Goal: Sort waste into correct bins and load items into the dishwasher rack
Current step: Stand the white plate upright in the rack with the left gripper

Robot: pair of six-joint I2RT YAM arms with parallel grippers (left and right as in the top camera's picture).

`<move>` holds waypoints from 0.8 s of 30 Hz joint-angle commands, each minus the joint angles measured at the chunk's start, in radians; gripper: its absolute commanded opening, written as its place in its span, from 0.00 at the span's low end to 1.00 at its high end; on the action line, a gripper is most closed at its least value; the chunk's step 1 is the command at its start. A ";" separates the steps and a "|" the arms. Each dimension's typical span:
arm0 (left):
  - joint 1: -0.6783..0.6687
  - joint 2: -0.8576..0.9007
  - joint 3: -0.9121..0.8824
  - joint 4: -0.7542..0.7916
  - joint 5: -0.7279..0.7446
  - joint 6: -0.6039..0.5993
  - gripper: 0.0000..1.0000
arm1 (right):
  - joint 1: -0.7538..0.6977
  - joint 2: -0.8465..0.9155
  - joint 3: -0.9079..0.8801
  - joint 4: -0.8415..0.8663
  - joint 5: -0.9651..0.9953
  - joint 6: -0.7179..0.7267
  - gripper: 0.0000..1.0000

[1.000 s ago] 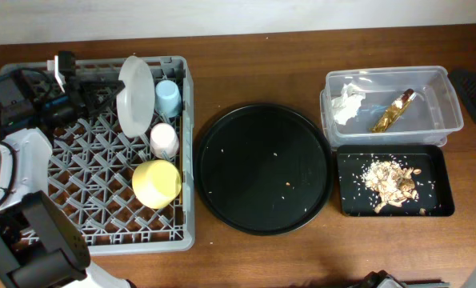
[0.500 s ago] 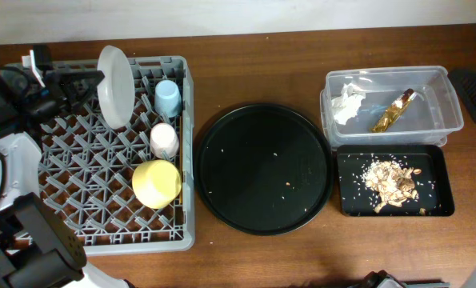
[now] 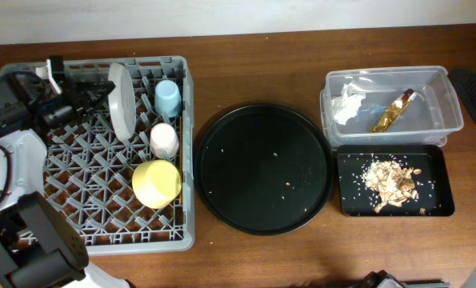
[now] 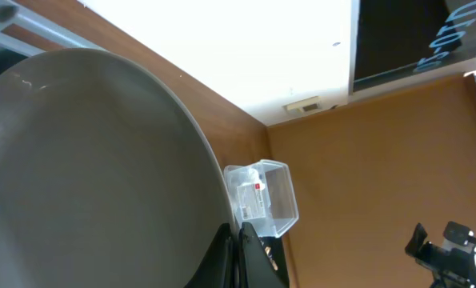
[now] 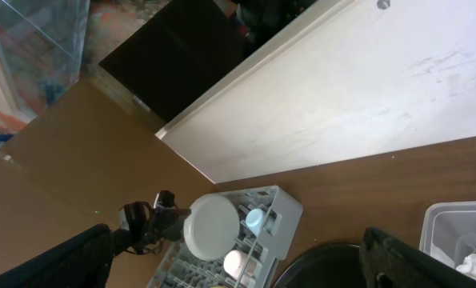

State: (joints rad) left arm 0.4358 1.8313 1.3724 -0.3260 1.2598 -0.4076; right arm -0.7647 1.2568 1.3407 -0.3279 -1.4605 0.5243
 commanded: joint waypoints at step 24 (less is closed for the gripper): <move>-0.012 -0.407 0.014 -0.264 -0.756 0.009 0.99 | -0.002 -0.003 0.004 0.003 -0.010 0.005 0.99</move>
State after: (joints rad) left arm 0.4202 1.4212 1.3838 -0.5877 0.5285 -0.4076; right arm -0.7654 1.2579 1.3396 -0.3275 -1.4609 0.5243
